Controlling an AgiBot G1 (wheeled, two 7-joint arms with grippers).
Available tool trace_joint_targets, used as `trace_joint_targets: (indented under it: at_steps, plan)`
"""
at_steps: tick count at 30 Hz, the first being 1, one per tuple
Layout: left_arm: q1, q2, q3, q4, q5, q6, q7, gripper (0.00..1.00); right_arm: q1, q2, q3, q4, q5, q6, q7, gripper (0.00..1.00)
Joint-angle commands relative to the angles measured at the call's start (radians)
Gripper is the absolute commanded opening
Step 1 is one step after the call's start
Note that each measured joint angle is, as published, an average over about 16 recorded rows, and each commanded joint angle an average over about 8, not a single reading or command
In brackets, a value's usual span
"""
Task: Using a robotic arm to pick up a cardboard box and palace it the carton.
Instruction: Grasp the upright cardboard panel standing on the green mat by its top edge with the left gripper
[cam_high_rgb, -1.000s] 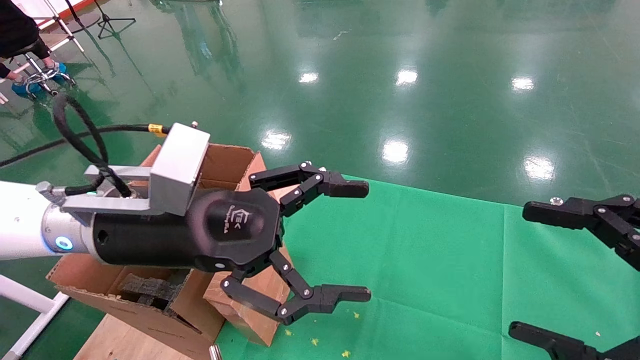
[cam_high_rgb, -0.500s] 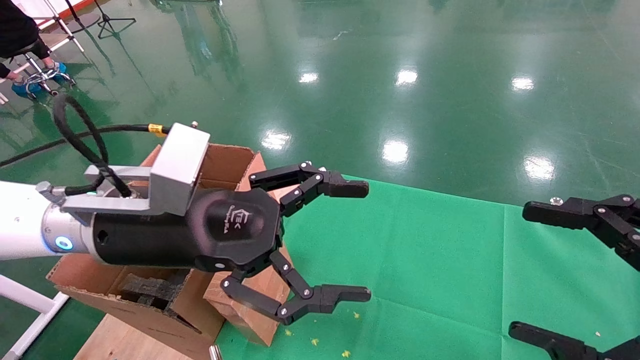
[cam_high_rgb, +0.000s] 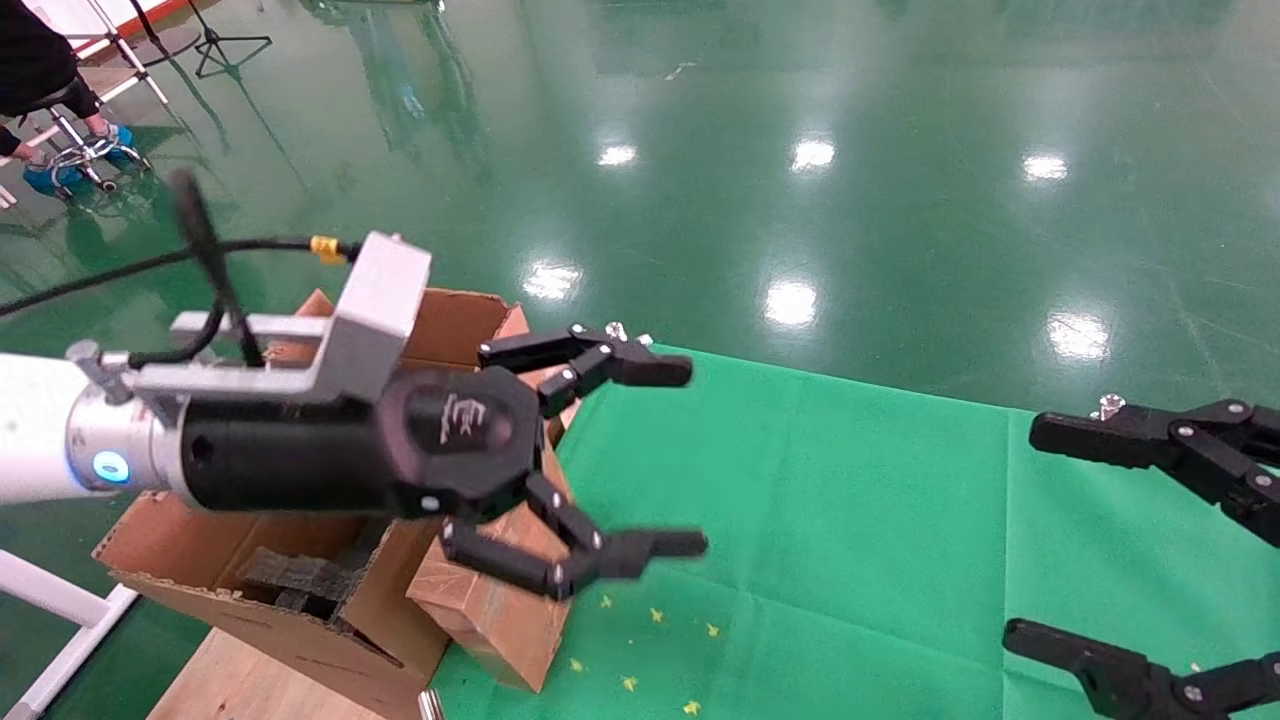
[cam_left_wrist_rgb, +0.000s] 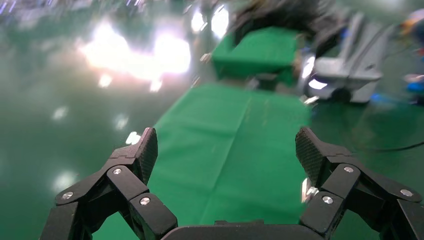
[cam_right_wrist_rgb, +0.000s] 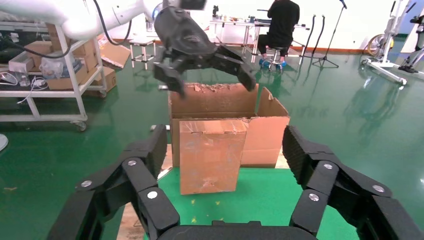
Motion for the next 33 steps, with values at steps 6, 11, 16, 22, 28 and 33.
trace_joint_targets:
  at_steps: [6, 11, 16, 22, 28, 33]
  plan:
    - [-0.068, -0.077, 0.060, -0.039, 0.146, -0.034, -0.203, 1.00, 0.000, 0.000, 0.000, 0.000, 0.000, 0.000, 0.000, 0.00]
    - [-0.148, -0.094, 0.113, -0.049, 0.242, -0.004, -0.344, 1.00, 0.000, 0.000, 0.000, 0.000, 0.000, 0.000, 0.000, 0.00]
    - [-0.182, -0.093, 0.129, -0.050, 0.268, 0.009, -0.380, 1.00, 0.000, 0.000, 0.000, 0.000, 0.000, 0.000, 0.000, 0.00]
    - [-0.174, -0.090, 0.128, -0.031, 0.262, 0.018, -0.369, 1.00, 0.000, 0.000, -0.001, -0.001, 0.000, 0.000, -0.001, 0.00]
    - [-0.223, -0.093, 0.162, -0.020, 0.335, 0.039, -0.480, 1.00, 0.000, 0.000, -0.001, -0.001, 0.000, 0.000, -0.001, 0.00]
    - [-0.318, -0.082, 0.220, -0.034, 0.479, 0.077, -0.657, 1.00, 0.001, 0.000, -0.001, -0.001, 0.000, 0.000, -0.001, 0.00]
